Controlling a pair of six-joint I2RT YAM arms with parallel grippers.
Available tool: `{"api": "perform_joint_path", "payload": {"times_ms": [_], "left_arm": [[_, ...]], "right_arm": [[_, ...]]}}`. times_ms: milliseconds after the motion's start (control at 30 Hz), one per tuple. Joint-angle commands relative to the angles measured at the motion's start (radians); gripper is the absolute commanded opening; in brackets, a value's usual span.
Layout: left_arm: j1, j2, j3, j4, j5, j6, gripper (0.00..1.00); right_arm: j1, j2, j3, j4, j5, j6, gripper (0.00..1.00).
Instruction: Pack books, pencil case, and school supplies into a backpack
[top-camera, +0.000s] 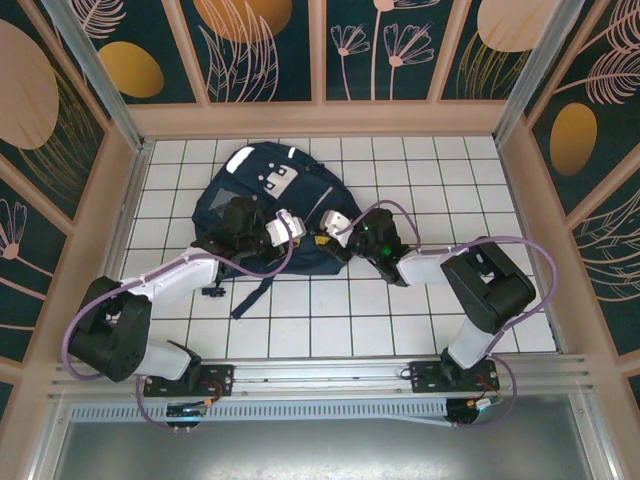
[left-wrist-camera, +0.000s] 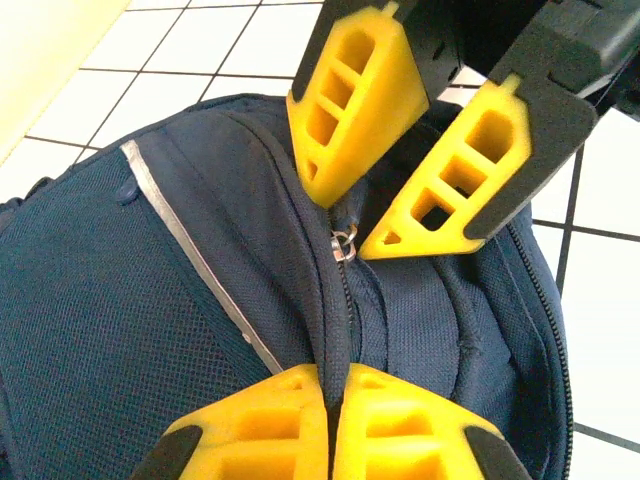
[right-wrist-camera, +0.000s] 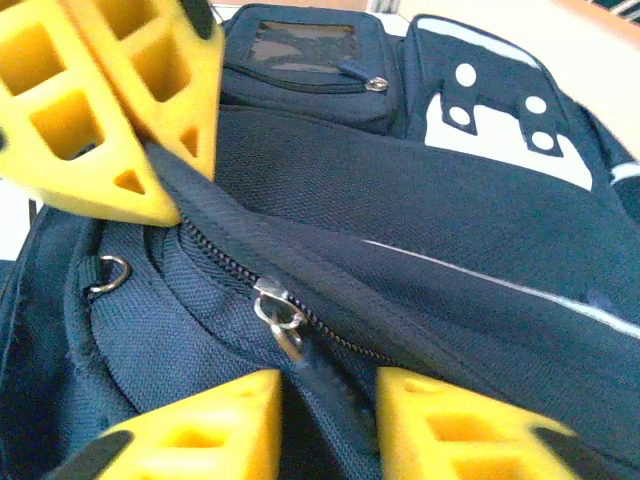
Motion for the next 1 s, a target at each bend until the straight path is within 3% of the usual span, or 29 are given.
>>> {"api": "perform_joint_path", "payload": {"times_ms": [0, 100, 233, 467, 633, 733, 867, 967], "left_arm": [[-0.015, -0.054, 0.017, 0.075, 0.206, 0.003, 0.0], [-0.015, -0.054, 0.008, 0.095, 0.196, -0.005, 0.0], [-0.014, -0.049, 0.01, 0.091, 0.176, -0.002, 0.0], [-0.013, -0.059, 0.003, 0.011, 0.144, 0.081, 0.0], [-0.014, -0.08, -0.007, -0.027, 0.143, 0.129, 0.0], [-0.013, -0.09, 0.001, -0.068, 0.17, 0.147, 0.0], [-0.013, -0.12, -0.025, -0.081, 0.205, 0.17, 0.0], [-0.01, -0.158, -0.065, -0.07, 0.237, 0.174, 0.0]], "right_arm": [[0.008, 0.014, 0.023, 0.011, 0.004, 0.006, 0.2], [0.02, 0.017, 0.03, 0.023, -0.071, 0.01, 0.11], [0.032, 0.009, 0.004, 0.11, -0.071, 0.071, 0.0], [-0.061, -0.031, -0.052, 0.142, 0.123, 0.315, 0.0], [-0.141, -0.031, 0.017, -0.099, 0.32, 0.482, 0.0], [-0.16, -0.026, 0.0, -0.087, 0.409, 0.582, 0.0], [-0.183, -0.004, 0.0, -0.074, 0.433, 0.714, 0.0], [-0.189, -0.009, -0.012, -0.053, 0.409, 0.715, 0.0]]}}
